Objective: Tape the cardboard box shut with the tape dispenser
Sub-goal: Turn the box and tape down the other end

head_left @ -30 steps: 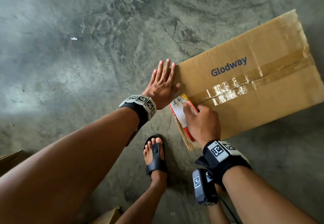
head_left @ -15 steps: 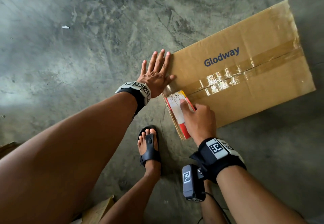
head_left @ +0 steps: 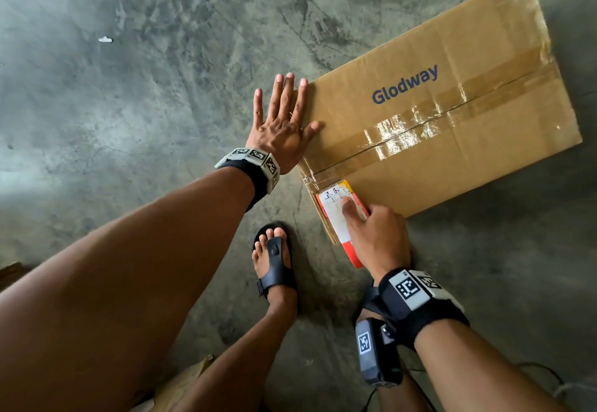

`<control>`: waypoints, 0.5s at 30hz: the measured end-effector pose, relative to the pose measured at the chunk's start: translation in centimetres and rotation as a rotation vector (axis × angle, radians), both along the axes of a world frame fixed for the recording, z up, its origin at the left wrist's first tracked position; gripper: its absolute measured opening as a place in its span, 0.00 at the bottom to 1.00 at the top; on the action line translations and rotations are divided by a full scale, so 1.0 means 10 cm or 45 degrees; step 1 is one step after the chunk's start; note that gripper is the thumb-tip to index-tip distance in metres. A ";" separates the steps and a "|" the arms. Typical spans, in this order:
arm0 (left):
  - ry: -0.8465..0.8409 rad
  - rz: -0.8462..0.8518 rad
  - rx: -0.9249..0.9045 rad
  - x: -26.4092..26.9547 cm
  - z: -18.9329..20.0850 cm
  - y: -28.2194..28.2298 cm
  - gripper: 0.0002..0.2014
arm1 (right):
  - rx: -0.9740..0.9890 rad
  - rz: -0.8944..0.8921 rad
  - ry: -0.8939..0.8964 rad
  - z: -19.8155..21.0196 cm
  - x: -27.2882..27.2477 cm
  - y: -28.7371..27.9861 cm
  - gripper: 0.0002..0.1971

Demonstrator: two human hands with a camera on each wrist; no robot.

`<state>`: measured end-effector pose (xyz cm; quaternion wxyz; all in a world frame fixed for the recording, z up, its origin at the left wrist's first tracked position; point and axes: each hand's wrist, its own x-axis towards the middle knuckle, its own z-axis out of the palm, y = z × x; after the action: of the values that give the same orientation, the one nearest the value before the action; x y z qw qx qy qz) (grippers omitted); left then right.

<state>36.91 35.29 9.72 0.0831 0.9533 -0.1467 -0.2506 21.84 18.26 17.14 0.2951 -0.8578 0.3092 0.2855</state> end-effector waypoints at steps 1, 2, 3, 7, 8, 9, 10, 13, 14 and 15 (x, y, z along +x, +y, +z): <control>-0.001 0.011 -0.033 -0.01 -0.01 0.01 0.38 | 0.005 -0.009 -0.004 -0.01 0.00 -0.01 0.34; 0.014 0.023 -0.077 0.00 -0.02 0.02 0.38 | 0.002 -0.012 -0.010 -0.02 0.00 0.00 0.34; 0.033 0.029 -0.113 0.00 -0.02 0.02 0.38 | -0.004 -0.005 -0.013 -0.03 0.01 -0.01 0.34; -0.012 -0.025 -0.024 0.00 -0.04 0.03 0.38 | -0.037 0.015 -0.022 -0.06 0.00 0.00 0.35; -0.039 -0.031 0.011 -0.01 -0.03 0.01 0.38 | -0.045 0.013 -0.016 -0.06 0.00 0.02 0.36; -0.062 -0.034 0.037 -0.03 -0.02 -0.02 0.39 | -0.048 0.007 -0.015 -0.05 -0.01 0.03 0.36; -0.079 -0.037 0.045 -0.07 -0.01 -0.04 0.39 | -0.049 0.001 -0.012 -0.05 0.00 0.03 0.35; -0.139 -0.151 -0.010 -0.27 -0.01 -0.12 0.40 | -0.036 -0.020 -0.028 -0.01 0.00 0.03 0.33; -0.144 -0.199 -0.041 -0.36 -0.01 -0.16 0.40 | -0.028 -0.016 -0.032 -0.01 0.00 0.03 0.33; -0.144 -0.234 -0.062 -0.42 -0.02 -0.19 0.40 | -0.019 -0.009 -0.036 -0.01 0.01 0.02 0.32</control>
<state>32.75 33.43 9.53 0.0743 0.9461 -0.2440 -0.1996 21.91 18.51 17.09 0.2940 -0.8629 0.3101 0.2698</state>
